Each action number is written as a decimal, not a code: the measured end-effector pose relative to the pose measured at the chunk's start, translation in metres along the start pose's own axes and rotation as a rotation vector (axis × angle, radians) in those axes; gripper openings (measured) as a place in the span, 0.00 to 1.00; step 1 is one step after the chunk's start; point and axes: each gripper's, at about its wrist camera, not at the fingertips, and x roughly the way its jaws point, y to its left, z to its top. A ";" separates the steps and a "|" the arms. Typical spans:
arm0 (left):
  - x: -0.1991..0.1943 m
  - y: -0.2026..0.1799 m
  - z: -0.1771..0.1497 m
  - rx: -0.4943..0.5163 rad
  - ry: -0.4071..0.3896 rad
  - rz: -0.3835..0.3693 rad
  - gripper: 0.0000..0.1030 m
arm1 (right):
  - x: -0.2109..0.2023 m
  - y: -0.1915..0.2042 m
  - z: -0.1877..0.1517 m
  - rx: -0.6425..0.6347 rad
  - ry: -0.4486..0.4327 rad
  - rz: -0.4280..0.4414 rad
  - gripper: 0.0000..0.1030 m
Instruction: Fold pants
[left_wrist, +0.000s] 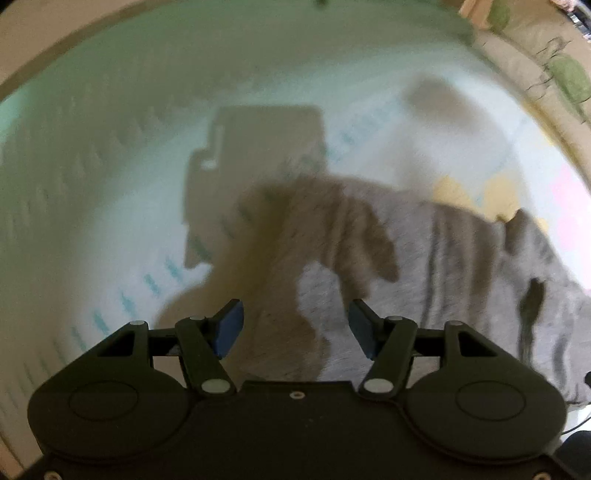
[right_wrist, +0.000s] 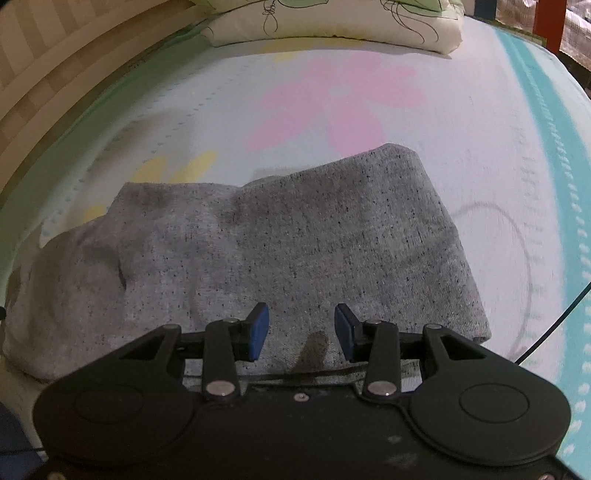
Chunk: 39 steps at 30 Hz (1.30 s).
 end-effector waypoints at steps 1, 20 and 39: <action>0.006 0.002 0.000 -0.001 0.018 -0.002 0.64 | 0.001 0.002 0.000 -0.009 0.001 -0.004 0.41; 0.034 -0.019 -0.001 0.030 0.046 -0.060 0.66 | 0.007 0.010 0.000 -0.058 0.020 -0.004 0.41; -0.101 -0.175 -0.012 0.268 -0.268 -0.247 0.30 | -0.006 -0.016 0.002 0.073 -0.041 0.110 0.41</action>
